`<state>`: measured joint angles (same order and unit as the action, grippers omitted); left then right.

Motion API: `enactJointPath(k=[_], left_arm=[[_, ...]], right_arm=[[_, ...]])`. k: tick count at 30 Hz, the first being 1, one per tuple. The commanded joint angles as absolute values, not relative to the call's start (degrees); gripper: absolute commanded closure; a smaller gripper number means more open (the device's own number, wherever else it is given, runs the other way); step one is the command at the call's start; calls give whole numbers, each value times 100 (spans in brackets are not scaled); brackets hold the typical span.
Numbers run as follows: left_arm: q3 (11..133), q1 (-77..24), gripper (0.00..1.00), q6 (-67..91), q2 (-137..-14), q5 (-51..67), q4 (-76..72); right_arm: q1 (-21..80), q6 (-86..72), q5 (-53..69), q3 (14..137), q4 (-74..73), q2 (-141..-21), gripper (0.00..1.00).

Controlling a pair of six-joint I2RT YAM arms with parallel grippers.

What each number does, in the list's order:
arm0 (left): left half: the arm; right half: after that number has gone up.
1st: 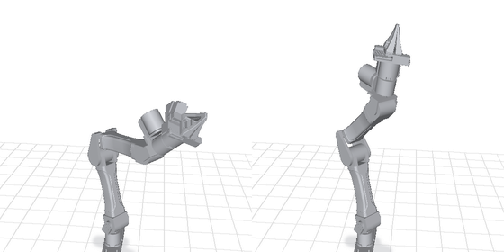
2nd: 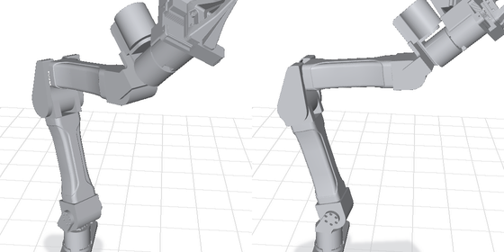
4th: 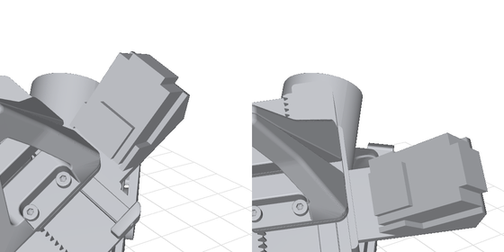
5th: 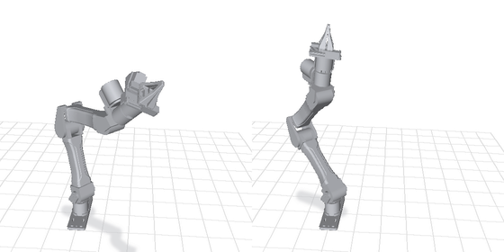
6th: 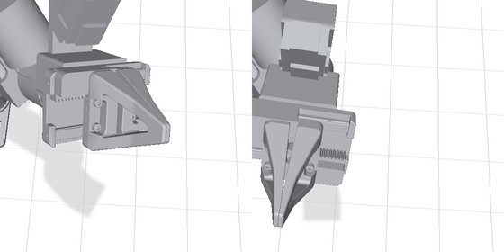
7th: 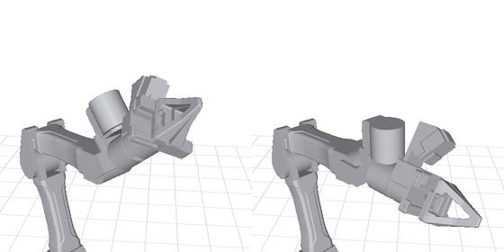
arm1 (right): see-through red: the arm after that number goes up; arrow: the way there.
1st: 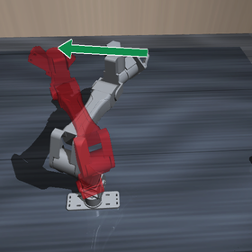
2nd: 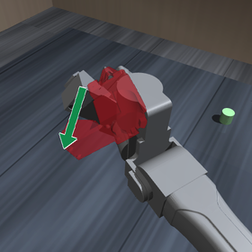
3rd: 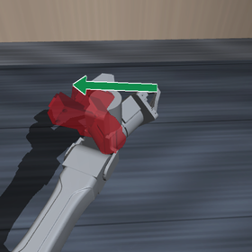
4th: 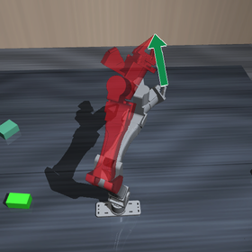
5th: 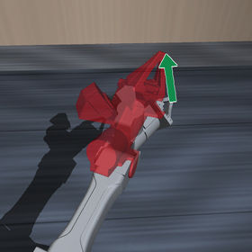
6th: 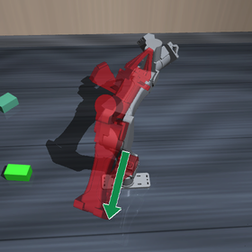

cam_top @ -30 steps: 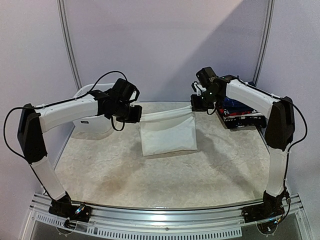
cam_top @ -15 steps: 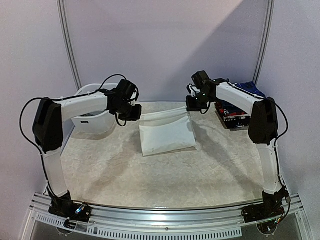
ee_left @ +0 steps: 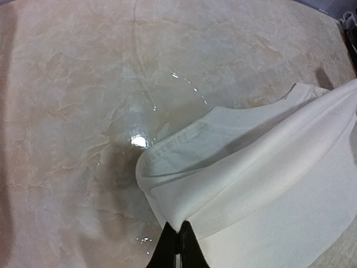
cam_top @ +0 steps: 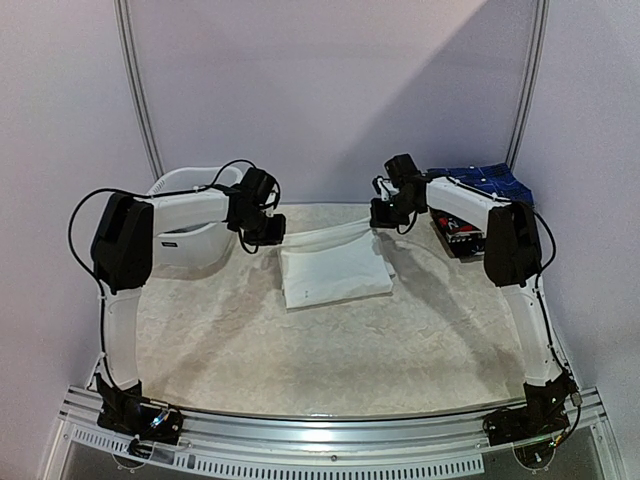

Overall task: Fold and stack the mixed laundry pile
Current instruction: Fold the 2/3-rectangle-folded T-shirt at the center of the board, then smooth out the square-folded T-shirt at the center of the board.

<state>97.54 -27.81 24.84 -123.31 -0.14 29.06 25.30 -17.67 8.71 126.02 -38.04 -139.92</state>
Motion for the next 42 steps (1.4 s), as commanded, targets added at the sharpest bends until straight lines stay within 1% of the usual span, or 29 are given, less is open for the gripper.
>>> enactJointPath(k=[1,5,6,7,8,9,10,11,12,14,15,17,19,20,21,25,29,31,33,36,42], left_arm=[[9967,-2589,100,2463,-12523,-148,3135],[10089,-2506,100,2549,-12705,-187,3152],[10124,-2484,100,2591,-12749,-185,3139],[10126,-2468,97,2628,-12767,-191,3091],[10102,-2468,90,2651,-12763,-205,3018],[10084,-2468,77,2658,-12732,-211,2937],[10058,-2484,65,2641,-12678,-222,2860],[10012,-2518,52,2612,-12604,-243,2778],[9978,-2550,41,2564,-12516,-276,2727],[9908,-2644,26,2497,-12324,-425,2699],[9845,-2727,21,2476,-12217,-546,2687],[9641,-2881,19,2432,-11969,-823,2621],[9422,-3028,21,2430,-11719,-1095,2573],[9335,-3095,23,2436,-11664,-1181,2565],[9233,-3154,26,2438,-11561,-1229,2531],[8957,-3329,44,2384,-11481,-918,2262],[8971,-3395,63,2298,-11659,-434,1920],[9087,-3388,70,2267,-11859,-297,1799],[9268,-3380,72,2204,-12104,-284,1755],[9543,-3330,74,2175,-12441,-291,1760],[9872,-3085,78,2010,-12995,-318,1542]], right_arm=[[2299,-1721,819,12914,-3512,-14347,93],[2280,-1768,846,12921,-3307,-14443,92],[2272,-1778,866,12920,-3219,-14454,86],[2263,-1790,884,12927,-3109,-14470,74],[2255,-1792,906,12977,-3052,-14475,63],[2256,-1801,943,13080,-3047,-14475,54],[2258,-1788,995,13189,-3081,-14467,47],[2257,-1765,1053,13241,-3089,-14434,42],[2256,-1751,1093,13233,-3091,-14343,38],[2258,-1736,1140,13010,-3045,-14055,34],[2259,-1736,1119,12816,-2977,-13879,32],[2259,-1747,1069,12180,-2726,-13432,31],[2267,-1787,1065,11414,-2401,-12999,31],[2271,-1806,1082,11077,-2252,-12712,33],[2282,-1823,1119,10733,-2133,-12556,37],[2329,-1875,1480,9828,-1838,-12011,46],[2414,-1852,1911,9209,-1548,-11804,53],[2478,-1848,2264,8991,-1361,-11778,56],[2569,-1792,2673,8852,-1243,-11797,59],[2726,-1730,3039,8634,-1090,-11860,63],[2766,-1770,3172,7978,-879,-11799,66]])
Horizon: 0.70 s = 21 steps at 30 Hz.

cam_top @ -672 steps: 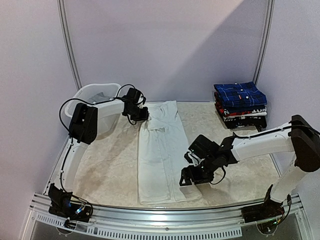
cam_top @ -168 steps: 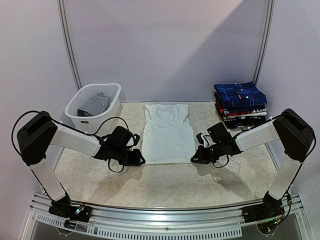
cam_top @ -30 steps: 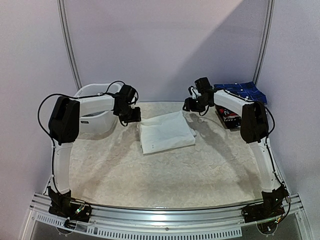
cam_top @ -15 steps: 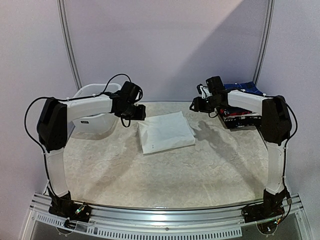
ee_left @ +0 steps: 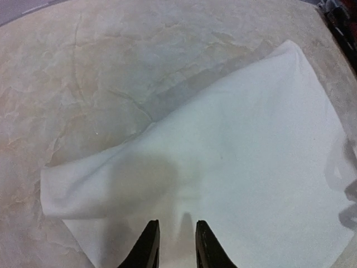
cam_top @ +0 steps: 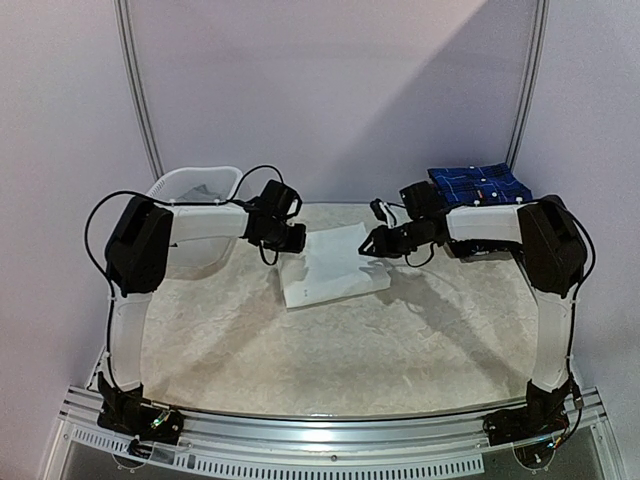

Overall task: Fold and stack the mixed laundry pile
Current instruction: Smooth out the square-folded T-shirt at the center of the board.

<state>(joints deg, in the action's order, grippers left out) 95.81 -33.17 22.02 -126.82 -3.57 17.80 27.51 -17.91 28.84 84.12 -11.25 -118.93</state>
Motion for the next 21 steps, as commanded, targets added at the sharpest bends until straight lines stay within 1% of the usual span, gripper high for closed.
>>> enactJointPath(k=[1,6,12,15,18,21], left_arm=[[9942,-3028,78,2005,-13066,-290,1561],[9939,-2862,79,1989,-13170,-263,1464],[9710,-2760,79,1824,-13128,-553,1324],[9801,-2691,79,1745,-13178,-830,1432],[9748,-2782,79,1681,-12967,-1098,1528],[9593,-3033,73,1569,-12589,-1317,1595]], right_arm=[[2768,-1763,3144,7847,-840,-11768,66],[2763,-1814,2942,7370,-701,-11724,67],[2764,-1884,2406,7140,-1187,-11605,69],[2764,-2019,2534,6973,-1381,-11170,68],[2813,-2078,2655,6915,-1599,-10666,67],[2826,-2074,2641,6985,-1703,-10335,65]])
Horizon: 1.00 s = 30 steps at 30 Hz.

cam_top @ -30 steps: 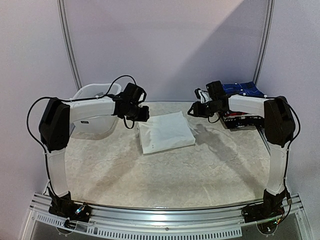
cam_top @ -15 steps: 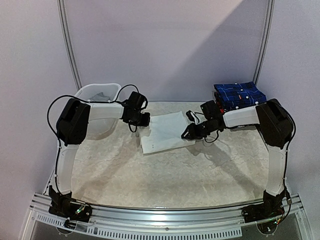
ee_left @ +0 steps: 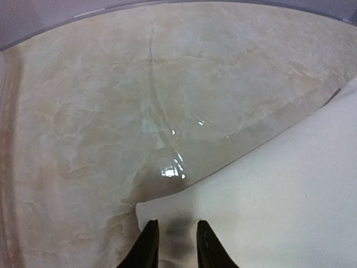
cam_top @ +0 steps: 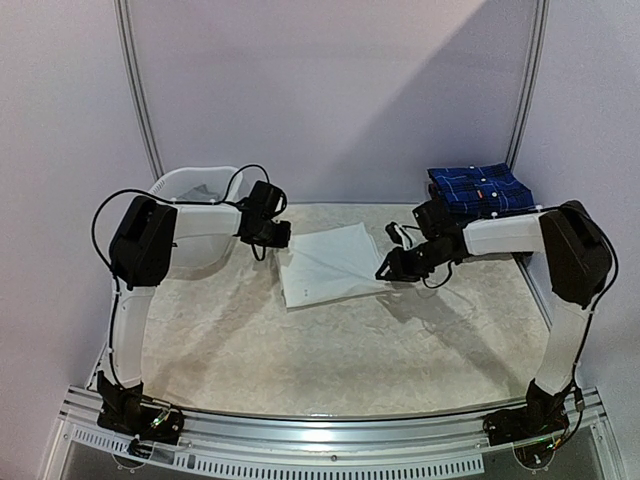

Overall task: Fold and stack the mixed laundry pile
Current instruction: Smooth out the square-folded T-shirt at the center of the board.

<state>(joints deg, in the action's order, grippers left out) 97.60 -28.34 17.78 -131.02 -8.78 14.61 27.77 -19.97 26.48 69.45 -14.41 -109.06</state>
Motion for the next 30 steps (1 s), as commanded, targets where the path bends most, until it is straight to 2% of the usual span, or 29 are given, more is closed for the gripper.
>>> enactJointPath(k=[1,6,13,18,30], left_arm=[[9559,-3111,70,1557,-12478,-1303,1617],[9457,-3471,63,1592,-12006,-1027,1853],[9433,-4123,63,1815,-11884,-357,2108],[9613,-4444,67,1881,-12170,178,2195],[9699,-4739,72,1981,-12812,717,2103]], right_arm=[[2825,-2086,2614,7032,-1663,-10264,66],[2756,-2135,2426,7638,-1518,-10485,66],[2355,-2264,3565,9310,-1327,-12035,66],[2314,-2072,3865,10668,-2011,-13179,66],[2215,-2099,3821,10799,-2079,-13995,66]])
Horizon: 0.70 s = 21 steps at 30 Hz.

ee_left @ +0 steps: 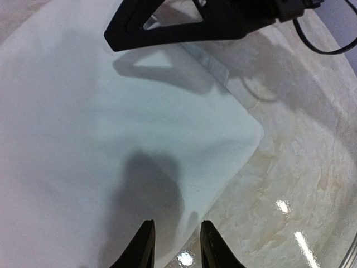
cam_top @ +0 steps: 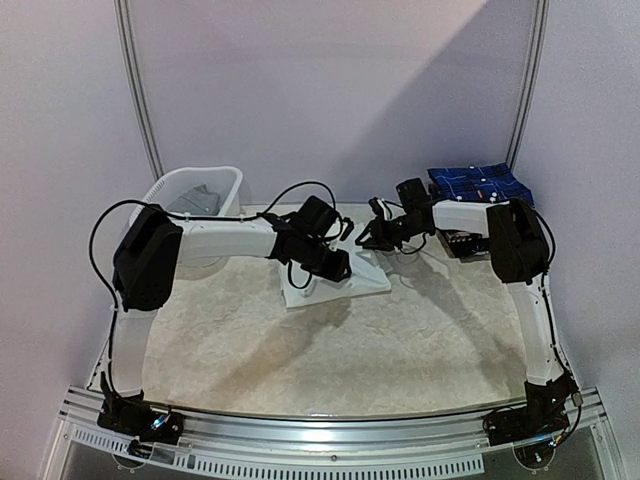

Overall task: Fold and stack the mixed laundry pile
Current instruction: Smooth out the square-folded T-shirt at the center of the board.

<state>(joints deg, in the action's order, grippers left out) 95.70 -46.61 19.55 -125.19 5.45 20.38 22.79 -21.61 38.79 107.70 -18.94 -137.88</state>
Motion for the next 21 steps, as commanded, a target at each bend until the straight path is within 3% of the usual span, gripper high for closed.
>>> enactJointPath(k=[1,9,21], left_arm=[[9703,-4737,72,1969,-12861,720,2090],[9248,-4737,74,1849,-12885,741,2183],[7843,-4742,72,1504,-11512,95,2475]], right_arm=[[2206,-2081,3697,10756,-2121,-14000,66],[2153,-2139,3037,10051,-2196,-13757,66],[2388,-2582,2608,8401,-1914,-12330,62]])
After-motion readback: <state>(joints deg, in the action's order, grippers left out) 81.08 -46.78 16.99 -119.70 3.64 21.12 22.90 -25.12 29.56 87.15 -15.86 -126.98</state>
